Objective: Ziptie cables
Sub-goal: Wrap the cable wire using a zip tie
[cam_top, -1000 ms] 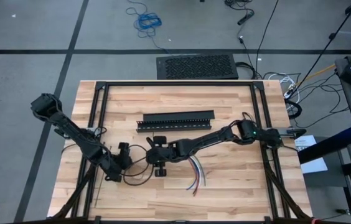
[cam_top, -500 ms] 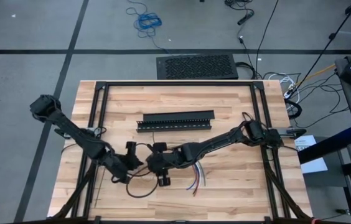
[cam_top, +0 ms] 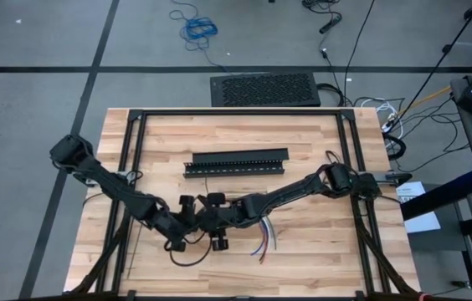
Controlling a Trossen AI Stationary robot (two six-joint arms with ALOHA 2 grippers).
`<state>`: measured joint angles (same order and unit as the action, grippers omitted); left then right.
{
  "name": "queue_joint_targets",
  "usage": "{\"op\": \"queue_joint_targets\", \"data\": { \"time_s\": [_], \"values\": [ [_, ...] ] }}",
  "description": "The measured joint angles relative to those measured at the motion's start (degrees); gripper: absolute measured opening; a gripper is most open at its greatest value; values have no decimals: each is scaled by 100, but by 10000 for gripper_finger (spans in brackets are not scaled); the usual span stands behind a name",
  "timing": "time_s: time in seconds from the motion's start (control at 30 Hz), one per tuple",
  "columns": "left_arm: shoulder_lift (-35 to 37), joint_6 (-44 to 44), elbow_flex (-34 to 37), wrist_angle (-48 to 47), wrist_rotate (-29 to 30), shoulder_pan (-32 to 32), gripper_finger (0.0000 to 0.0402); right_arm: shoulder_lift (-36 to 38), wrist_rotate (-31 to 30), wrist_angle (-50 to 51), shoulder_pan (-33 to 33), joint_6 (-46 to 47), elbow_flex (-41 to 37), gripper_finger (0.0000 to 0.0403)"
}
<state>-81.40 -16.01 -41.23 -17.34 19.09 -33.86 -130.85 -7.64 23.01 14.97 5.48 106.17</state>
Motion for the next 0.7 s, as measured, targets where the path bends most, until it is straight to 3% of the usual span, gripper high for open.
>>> {"op": "queue_joint_targets", "data": {
  "time_s": [0.23, 0.7],
  "values": [
    [-13, 4, -141, -45, 8, -44, 0, -12, 4, -26, 12, 56, 0, 125],
    [-13, -135, -192, 146, 391, -134, 0, -22, 15, 143, 95, 216, 7, 68]
  ]
}}
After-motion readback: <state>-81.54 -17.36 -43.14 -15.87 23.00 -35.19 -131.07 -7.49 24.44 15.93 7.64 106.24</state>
